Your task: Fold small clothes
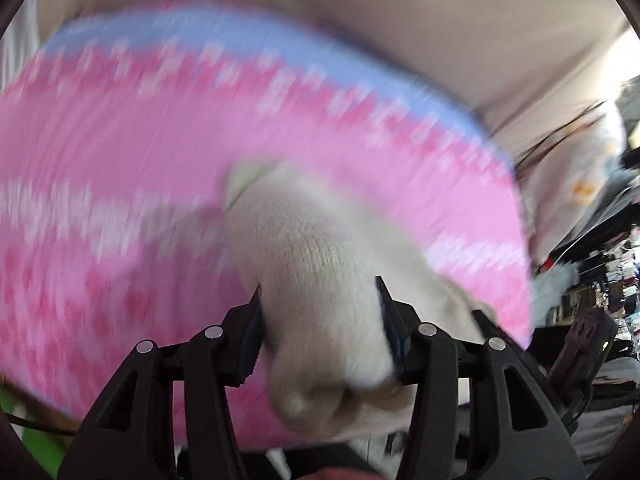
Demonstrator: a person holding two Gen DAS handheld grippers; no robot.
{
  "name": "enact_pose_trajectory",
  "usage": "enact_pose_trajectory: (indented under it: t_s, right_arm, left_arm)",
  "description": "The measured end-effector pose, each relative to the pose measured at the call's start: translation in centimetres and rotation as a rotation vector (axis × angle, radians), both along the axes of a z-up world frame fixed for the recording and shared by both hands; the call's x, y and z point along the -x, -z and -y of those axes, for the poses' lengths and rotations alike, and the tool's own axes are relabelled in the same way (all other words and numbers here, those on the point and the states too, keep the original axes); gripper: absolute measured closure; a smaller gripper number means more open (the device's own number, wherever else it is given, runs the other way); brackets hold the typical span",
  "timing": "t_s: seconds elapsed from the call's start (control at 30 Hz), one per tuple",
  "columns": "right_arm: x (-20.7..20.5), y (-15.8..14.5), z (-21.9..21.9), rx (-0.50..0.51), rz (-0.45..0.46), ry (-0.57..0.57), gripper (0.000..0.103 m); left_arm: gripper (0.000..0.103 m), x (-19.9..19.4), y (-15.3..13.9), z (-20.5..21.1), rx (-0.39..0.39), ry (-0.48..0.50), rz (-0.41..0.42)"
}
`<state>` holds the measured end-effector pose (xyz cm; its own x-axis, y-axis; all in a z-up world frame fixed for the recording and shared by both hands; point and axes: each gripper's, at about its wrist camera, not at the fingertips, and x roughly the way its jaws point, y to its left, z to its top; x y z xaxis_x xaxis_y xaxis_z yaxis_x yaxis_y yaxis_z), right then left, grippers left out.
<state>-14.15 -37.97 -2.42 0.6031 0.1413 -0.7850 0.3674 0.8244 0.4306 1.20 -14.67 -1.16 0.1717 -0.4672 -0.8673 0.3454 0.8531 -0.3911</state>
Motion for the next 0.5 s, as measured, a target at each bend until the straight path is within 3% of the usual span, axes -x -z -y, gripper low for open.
enact_pose_trajectory:
  t_s: [0.1,0.17,0.27,0.33,0.43,0.5]
  right_arm:
    - [1.8,5.2,-1.2,-0.062,-0.148,-0.02,0.07]
    - [3.3,6.6,-1.0,-0.14,-0.163,0.014,0.061]
    - [3.9,5.2,0.6,-0.186,-0.116,0.095,0.037]
    - [3.2,3.9,2.2,-0.244,-0.034,0.139,0.028]
    - [0.7,3.6,4.1,-0.358,0.029,0.166,0.016]
    - [-1.5,5.1,4.7,-0.404,0.001,0.158,0.016]
  left_arm:
    - [0.053,2.0,5.4,-2.3,-0.084,0.001,-0.092]
    - [0.049,2.8,7.3,-3.7,-0.115,-0.001,-0.115]
    - [0.047,2.4,6.7,-5.7,-0.012,-0.034,-0.144]
    - [0.046,1.3,4.8,-6.6,0.067,-0.053,-0.1]
    - [0.033,-1.2,2.7,-7.1,0.124,-0.105,-0.028]
    - [0.028,-2.8,3.2,-6.7,0.165,-0.117,-0.057]
